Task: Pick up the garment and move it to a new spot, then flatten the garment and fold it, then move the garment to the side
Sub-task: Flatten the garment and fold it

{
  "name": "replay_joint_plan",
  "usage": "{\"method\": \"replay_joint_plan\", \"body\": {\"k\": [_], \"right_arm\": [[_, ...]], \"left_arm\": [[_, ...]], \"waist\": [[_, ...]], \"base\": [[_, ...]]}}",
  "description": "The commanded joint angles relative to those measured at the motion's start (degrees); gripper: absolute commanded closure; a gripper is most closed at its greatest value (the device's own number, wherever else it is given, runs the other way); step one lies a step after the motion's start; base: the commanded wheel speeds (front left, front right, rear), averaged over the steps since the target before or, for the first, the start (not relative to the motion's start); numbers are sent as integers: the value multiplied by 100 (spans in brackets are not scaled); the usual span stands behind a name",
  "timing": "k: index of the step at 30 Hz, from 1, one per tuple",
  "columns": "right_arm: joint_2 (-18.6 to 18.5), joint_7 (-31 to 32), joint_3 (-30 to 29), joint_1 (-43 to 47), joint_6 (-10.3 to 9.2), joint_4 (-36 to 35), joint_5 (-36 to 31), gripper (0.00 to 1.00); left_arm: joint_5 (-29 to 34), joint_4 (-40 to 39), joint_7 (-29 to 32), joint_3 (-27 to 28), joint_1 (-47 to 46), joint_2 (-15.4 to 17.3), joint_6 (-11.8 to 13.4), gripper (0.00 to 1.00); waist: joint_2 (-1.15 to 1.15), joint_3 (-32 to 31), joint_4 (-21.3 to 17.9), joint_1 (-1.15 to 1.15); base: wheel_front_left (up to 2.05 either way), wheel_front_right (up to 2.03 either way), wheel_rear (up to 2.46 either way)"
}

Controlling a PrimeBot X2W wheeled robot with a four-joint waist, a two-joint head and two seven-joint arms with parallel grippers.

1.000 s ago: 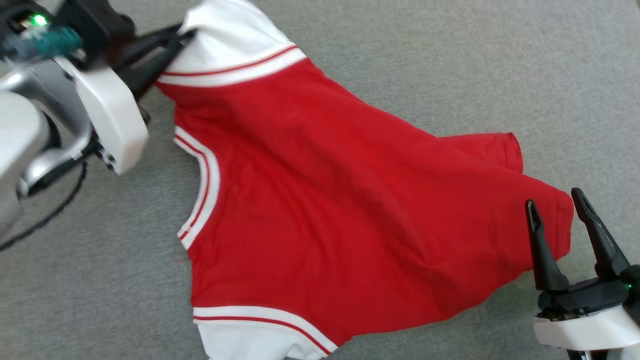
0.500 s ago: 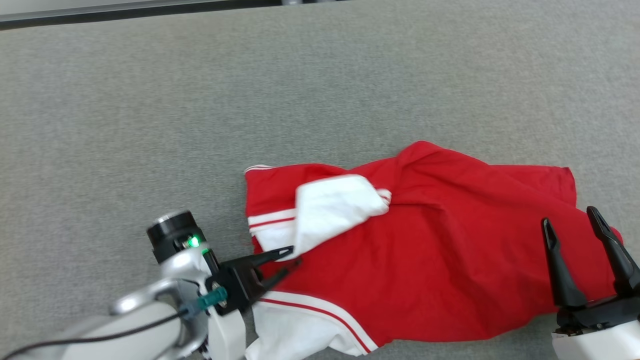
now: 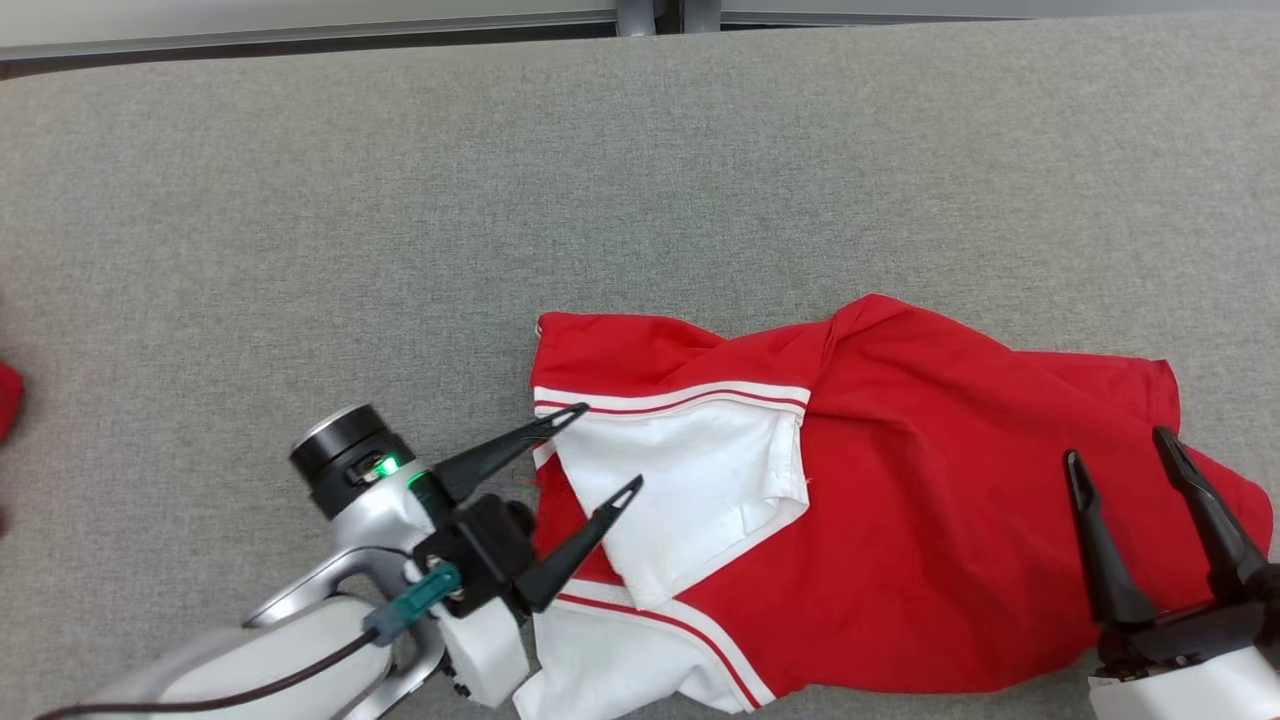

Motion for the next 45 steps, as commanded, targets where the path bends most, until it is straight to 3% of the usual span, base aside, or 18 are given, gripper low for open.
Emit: {"method": "replay_joint_plan", "body": {"k": [1, 7, 10, 13, 18, 33, 34, 36, 45], "right_arm": [[4, -2, 18, -43, -12, 13, 1, 0], [-12, -2, 102, -156, -12, 52, 41, 0], [7, -2, 128, -203, -13, 39, 43, 0], [7, -2, 114, -187, -13, 39, 64, 0], [88, -2, 37, -118, -13, 18, 86, 0], [82, -2, 49, -157, -13, 75, 104, 0], [82, -2, 40, -140, -13, 80, 106, 0], [74, -2, 35, -126, -13, 90, 104, 0], [28, -2, 52, -77, -13, 91, 114, 0]], "left_arm": [[203, 70, 63, -83, -235, -63, -124, 0], [878, 352, 410, -402, -536, -218, -777, 0], [1240, 322, 582, -459, -552, -83, -1124, 0], [1664, 182, 751, -485, -493, 200, -1293, 0], [1977, -1, 635, -488, -302, 574, -1422, 0], [2257, 698, -102, -500, -159, -1, -1478, 0], [2257, 710, -116, -501, -135, -13, -1481, 24], [2260, 736, -151, -501, -95, -19, -1496, 100], [1959, 507, -230, -424, -10, 113, -1524, 100]], "waist": [[0, 5, -15, 0], [0, -11, -133, 0], [0, -9, -206, 0], [0, 12, -267, 0], [0, 74, -278, 0], [0, 102, -340, 0], [0, 93, -339, 0], [0, 79, -339, 0], [0, 26, -293, 0]], "base": [[0, 0, 0], [0, 0, 0], [0, 0, 0], [0, 0, 0], [0, 0, 0], [0, 0, 0], [0, 0, 0], [0, 0, 0], [0, 0, 0]]}}
